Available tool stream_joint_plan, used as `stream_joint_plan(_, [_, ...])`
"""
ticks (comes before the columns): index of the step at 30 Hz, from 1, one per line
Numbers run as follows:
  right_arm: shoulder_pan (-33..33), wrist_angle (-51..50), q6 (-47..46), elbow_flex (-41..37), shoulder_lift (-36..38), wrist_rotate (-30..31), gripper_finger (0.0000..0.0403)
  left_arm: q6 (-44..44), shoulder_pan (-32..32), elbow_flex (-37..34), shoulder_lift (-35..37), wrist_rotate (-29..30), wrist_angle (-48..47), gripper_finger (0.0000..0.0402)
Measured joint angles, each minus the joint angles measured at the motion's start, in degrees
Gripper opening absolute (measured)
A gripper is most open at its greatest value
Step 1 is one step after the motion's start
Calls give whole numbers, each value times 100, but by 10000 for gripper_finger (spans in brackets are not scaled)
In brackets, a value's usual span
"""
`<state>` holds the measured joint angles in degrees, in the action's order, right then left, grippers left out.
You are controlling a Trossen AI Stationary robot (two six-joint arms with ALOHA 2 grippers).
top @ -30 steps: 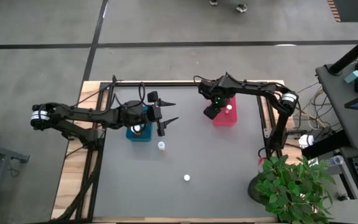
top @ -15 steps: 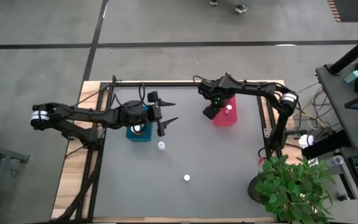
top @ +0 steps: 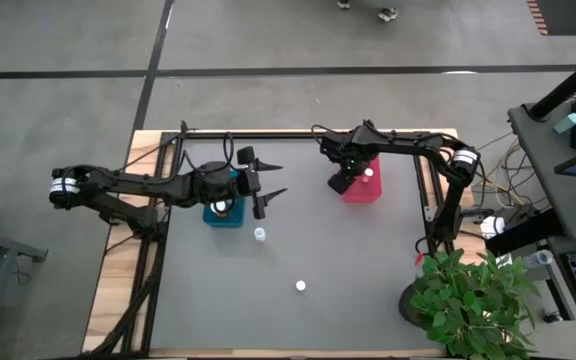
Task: Pick and place medicine bottles into bin by pill shape (circle, oval)
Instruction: Put the orange tablet bottle into the red bin, then put the transparent capsule bottle into the blue bin
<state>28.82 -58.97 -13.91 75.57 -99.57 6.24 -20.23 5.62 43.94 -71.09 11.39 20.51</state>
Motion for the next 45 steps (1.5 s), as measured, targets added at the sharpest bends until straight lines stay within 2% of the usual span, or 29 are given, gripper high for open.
stream_joint_plan(13, [0, 48, -151, 2, 31, 20, 184, 2, -1, 0, 0, -1, 0, 258])
stream_joint_plan(27, [-108, 29, -592, 4, 820, -18, 184, 2, 1, 0, 0, 1, 0, 258])
stream_joint_plan(36, [-786, 179, -909, 4, 1443, -17, 178, 2, 1, 0, 0, 0, 3, 258])
stream_joint_plan(45, [-1794, 817, -839, -39, 1639, -6, 178, 9, 1, 0, 0, 0, 2, 258])
